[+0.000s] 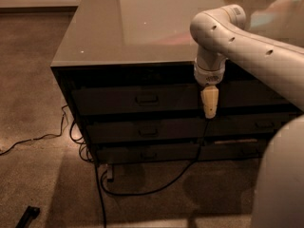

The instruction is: Open top drawer

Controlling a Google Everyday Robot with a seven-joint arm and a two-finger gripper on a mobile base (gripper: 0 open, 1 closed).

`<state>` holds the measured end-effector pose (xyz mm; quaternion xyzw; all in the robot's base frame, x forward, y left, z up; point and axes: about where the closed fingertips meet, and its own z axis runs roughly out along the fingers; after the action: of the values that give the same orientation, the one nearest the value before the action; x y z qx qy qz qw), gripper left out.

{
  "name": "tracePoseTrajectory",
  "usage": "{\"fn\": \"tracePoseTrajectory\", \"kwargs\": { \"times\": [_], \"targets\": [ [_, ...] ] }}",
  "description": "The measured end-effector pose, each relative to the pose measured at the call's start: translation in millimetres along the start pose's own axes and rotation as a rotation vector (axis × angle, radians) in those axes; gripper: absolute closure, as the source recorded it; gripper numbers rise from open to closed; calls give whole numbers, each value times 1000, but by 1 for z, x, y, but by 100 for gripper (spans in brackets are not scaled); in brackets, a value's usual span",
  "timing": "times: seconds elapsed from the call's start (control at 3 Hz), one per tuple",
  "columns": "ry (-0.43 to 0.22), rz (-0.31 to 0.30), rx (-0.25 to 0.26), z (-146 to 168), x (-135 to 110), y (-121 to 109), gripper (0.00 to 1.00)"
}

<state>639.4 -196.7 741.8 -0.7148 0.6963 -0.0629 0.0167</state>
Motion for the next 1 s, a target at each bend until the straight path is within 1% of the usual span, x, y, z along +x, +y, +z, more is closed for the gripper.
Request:
{"fn": "tracePoseTrajectory", "kwargs": {
  "times": [0.33, 0.67, 1.0],
  "targets": [
    [-8, 7, -13, 15, 8, -13, 0],
    [-79, -26, -9, 21, 2, -17, 0],
    [-174, -64, -7, 25, -12, -18, 0]
  ]
}}
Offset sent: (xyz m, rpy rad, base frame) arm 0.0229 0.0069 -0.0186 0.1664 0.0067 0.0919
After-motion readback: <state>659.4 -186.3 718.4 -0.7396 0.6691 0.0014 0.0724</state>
